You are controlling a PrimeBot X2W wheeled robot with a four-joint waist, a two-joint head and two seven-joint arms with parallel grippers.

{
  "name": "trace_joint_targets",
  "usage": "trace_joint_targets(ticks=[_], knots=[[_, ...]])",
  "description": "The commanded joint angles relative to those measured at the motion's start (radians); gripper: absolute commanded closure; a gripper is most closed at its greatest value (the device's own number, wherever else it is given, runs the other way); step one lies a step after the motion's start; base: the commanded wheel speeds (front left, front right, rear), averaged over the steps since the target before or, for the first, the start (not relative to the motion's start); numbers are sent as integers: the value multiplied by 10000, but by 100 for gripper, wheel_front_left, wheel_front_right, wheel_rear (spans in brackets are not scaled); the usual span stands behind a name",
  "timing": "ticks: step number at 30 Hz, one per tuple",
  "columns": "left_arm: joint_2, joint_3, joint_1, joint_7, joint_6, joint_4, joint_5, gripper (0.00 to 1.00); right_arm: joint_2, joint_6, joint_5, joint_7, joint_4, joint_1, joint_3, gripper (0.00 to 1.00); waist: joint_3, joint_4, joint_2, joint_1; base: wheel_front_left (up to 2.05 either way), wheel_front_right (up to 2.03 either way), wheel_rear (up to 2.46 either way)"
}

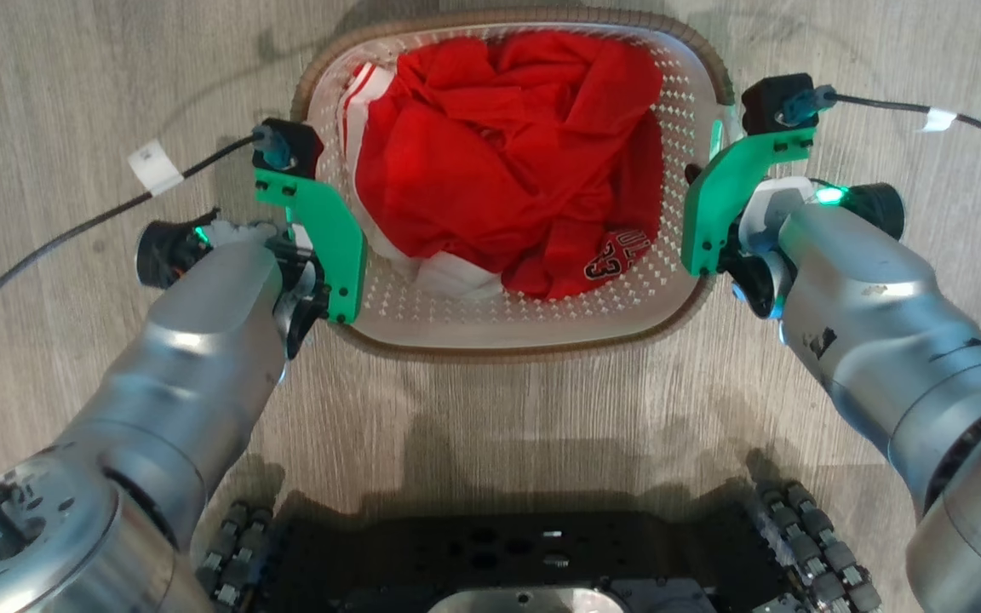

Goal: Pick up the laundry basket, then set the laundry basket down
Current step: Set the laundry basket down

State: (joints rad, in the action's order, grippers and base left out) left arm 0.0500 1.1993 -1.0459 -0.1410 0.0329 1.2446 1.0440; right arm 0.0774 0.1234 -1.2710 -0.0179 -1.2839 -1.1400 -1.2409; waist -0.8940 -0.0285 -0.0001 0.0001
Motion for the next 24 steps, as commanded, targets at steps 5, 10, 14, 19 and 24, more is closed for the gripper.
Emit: trace_joint_targets(ticks=[5,10,14,19,24], knots=[[4,187,-161,-75,14,-236,28,100,-249,73,-58,-50,145,165,-29,100,-122,-32,1,-1,0,0,0],[3,284,-223,-36,-18,-262,51,100,-255,73,-80,-37,112,147,-41,100,-168,-71,1,-1,0,0,0],[3,346,-242,-22,-10,-328,98,100,-259,73,-134,43,119,141,-39,100,-217,-81,1,-1,0,0,0],[3,416,-292,82,-81,-373,83,100,-262,73,-150,61,109,118,-49,100,-288,-103,1,-1,0,0,0],[3,484,-363,472,-655,-276,-13,0,-264,73,-260,212,36,149,5,0,-319,-145,1,-1,0,0,0]])
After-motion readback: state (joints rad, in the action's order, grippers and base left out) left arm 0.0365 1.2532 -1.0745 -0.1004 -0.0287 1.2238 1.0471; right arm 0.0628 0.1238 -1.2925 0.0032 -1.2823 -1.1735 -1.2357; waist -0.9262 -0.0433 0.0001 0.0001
